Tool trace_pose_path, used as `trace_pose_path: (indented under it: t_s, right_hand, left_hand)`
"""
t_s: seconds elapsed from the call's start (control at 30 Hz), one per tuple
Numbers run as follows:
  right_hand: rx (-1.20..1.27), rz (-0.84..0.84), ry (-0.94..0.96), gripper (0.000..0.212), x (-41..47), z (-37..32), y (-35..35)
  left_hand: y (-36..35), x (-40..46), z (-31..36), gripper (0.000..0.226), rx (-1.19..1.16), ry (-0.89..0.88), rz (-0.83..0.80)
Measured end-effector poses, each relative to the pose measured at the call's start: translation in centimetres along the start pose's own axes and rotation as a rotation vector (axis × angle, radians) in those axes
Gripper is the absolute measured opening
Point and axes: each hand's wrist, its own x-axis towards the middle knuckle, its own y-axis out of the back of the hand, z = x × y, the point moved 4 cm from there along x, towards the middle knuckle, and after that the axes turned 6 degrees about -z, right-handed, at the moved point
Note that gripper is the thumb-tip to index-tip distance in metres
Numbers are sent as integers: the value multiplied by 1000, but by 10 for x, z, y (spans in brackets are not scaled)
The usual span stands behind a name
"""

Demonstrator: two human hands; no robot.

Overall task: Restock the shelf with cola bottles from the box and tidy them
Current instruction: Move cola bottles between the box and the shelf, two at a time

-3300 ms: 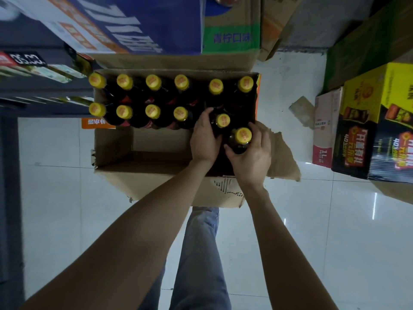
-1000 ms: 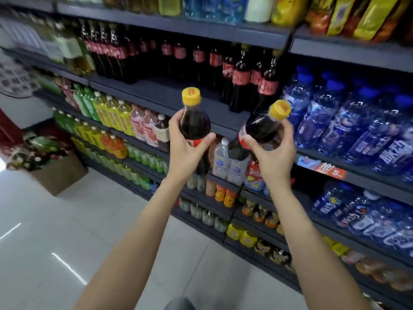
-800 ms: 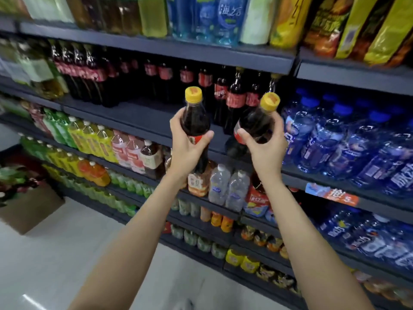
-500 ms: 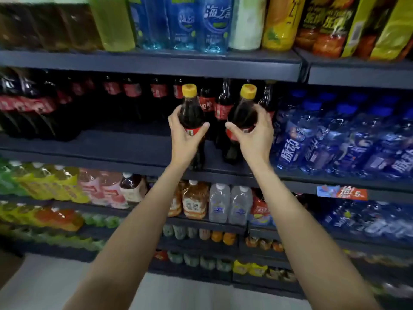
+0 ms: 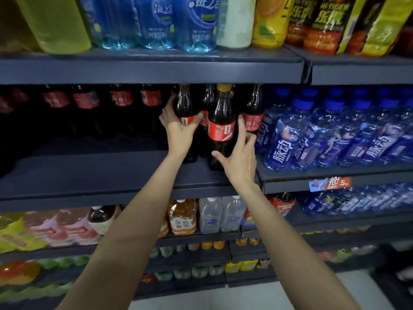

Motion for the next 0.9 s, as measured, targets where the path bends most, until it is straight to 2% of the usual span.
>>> trace_pose_path:
  t_s: [0.2,0.3,0.5,0.67,0.77,0.9]
  right_hand:
    - [11,44,-18,92,-5,-2,-11]
    - [-3,69,-8,84,-8,0,-12]
    - [-42,38,-66,81,-5,0,-10]
    - [-59,-58,-78,81,-14,9,6]
    - [-26,-47,12,62,-34,15,33]
    - [-78,116,181,33,-84,35,95]
  left_hand:
    - [10,-6,-9,99,155,-60,-123]
    - [15,-17,-18,100,201,-42,-157]
    - [19,-25,-19,91,199,-9,-133]
    - [17,-50,3,81,154,120,-92]
    - [12,-86,27,71,94,205,-87]
    - [-9,-148,71,44,-25,197,-155]
